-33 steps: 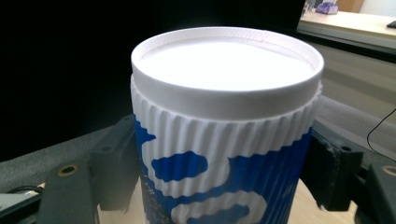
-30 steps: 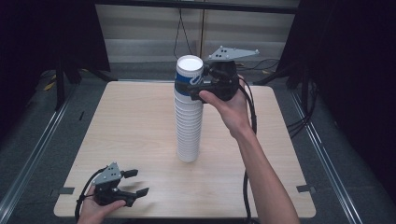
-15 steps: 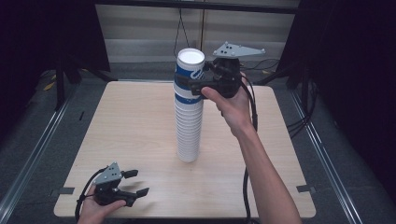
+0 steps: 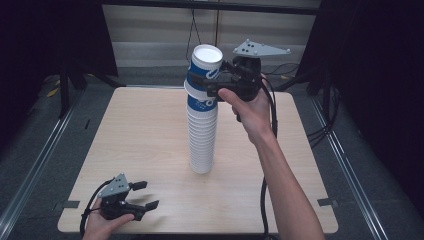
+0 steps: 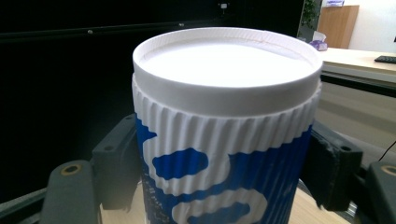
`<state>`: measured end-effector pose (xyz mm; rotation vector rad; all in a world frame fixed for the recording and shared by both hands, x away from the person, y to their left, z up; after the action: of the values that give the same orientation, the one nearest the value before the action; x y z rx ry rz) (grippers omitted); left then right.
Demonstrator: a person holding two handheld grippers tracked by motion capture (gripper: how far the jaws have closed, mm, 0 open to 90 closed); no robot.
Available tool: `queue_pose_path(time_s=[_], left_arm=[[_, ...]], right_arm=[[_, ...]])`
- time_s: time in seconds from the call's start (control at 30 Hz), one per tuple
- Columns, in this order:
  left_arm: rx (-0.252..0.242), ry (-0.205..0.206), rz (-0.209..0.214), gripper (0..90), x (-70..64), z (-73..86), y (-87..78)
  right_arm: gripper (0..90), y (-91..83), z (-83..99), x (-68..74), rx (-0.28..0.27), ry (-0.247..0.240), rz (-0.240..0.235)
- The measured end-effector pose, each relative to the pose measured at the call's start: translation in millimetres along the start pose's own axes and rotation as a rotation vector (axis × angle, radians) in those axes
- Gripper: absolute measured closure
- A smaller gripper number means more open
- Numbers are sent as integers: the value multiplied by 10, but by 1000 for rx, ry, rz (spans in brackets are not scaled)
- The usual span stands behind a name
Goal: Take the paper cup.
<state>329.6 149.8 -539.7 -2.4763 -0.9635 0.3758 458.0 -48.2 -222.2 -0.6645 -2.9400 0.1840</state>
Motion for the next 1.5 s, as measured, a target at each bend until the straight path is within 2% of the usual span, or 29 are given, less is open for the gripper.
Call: queue_pose_path(time_s=[0.27,0.7,0.97,1.07,1.23,1.37,1.4,1.5], left_arm=[[2,-2,0,181,6,2,0],[-2,3,0,181,4,-4,7],[-9,4,1,182,0,-13,1],[-9,5,4,198,-2,-14,-2],[-6,6,3,198,-3,-10,0],[-14,19,-5,200,-4,-17,-2],[-16,29,-6,200,-1,-20,-3],[-15,27,-3,207,-9,-20,0]], right_arm=[[243,-36,-134,29,-35,-11,4],[245,-132,-203,59,-61,-12,3],[247,-220,-280,55,-93,-3,24],[247,-259,-283,84,-98,-26,22],[247,-327,-298,89,-109,-31,26],[248,-405,-311,64,-118,-38,45],[248,-436,-304,40,-113,-51,71],[249,-508,-253,-6,-109,-45,85]])
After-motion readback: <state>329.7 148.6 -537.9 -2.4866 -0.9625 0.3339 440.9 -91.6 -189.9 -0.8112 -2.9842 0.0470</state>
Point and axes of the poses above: each handheld gripper's, and its own axes: y roughly forward along the jaws, z roughly out of its underside, x roughly to its left, the point moved 9 cm from there along y, roughly forward along the jaws, and after that the axes turned 13 degrees about -z, right-handed, at the moved point
